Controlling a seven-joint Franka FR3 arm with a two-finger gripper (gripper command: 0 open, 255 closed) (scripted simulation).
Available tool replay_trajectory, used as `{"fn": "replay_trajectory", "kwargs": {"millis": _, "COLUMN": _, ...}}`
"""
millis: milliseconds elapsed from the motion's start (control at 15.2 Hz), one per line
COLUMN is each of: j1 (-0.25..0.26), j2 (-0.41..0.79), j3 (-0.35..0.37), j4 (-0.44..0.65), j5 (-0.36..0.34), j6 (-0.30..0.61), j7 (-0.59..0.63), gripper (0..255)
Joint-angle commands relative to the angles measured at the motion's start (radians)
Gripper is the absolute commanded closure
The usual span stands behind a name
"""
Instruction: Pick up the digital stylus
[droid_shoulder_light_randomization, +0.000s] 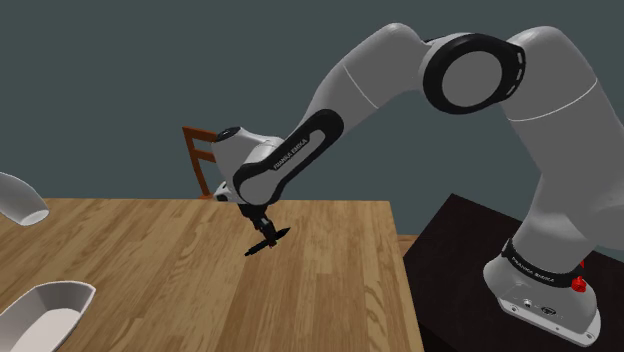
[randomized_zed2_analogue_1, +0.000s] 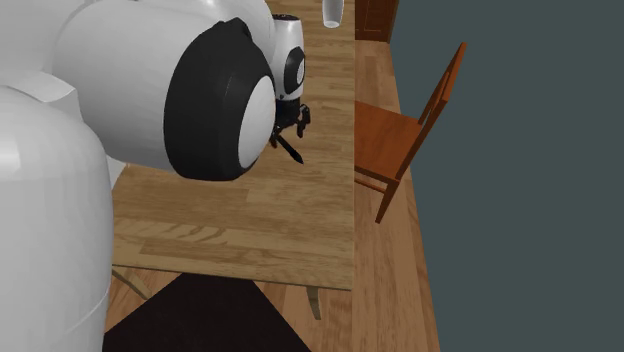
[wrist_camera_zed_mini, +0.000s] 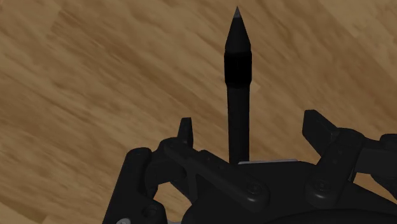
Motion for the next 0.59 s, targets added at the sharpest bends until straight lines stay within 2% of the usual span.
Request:
{"fn": "replay_trajectory", "kwargs": {"millis": 0, "j1": 0.003, "j2": 0.020, "j3": -0.003, "j4": 0.005, "j5": -0.004, "j6": 0.015, "j7": 0.001, "gripper": 0}}
{"fn": "replay_trajectory", "kwargs": {"millis": 264, "j1": 0.006, "j2": 0.044, "j3": -0.007, "j4": 0.008, "j5": -0.008, "j6": 0.036, "j7": 0.003, "gripper": 0}}
{"fn": "replay_trajectory", "kwargs": {"millis": 330, "j1": 0.006, "j2": 0.044, "j3": -0.007, "j4": 0.006, "j5": -0.008, "j6": 0.038, "j7": 0.003, "gripper": 255}}
{"fn": "replay_trajectory", "kwargs": {"millis": 528, "j1": 0.007, "j2": 0.043, "j3": -0.006, "j4": 0.006, "j5": -0.008, "j6": 0.037, "j7": 0.004, "gripper": 255}}
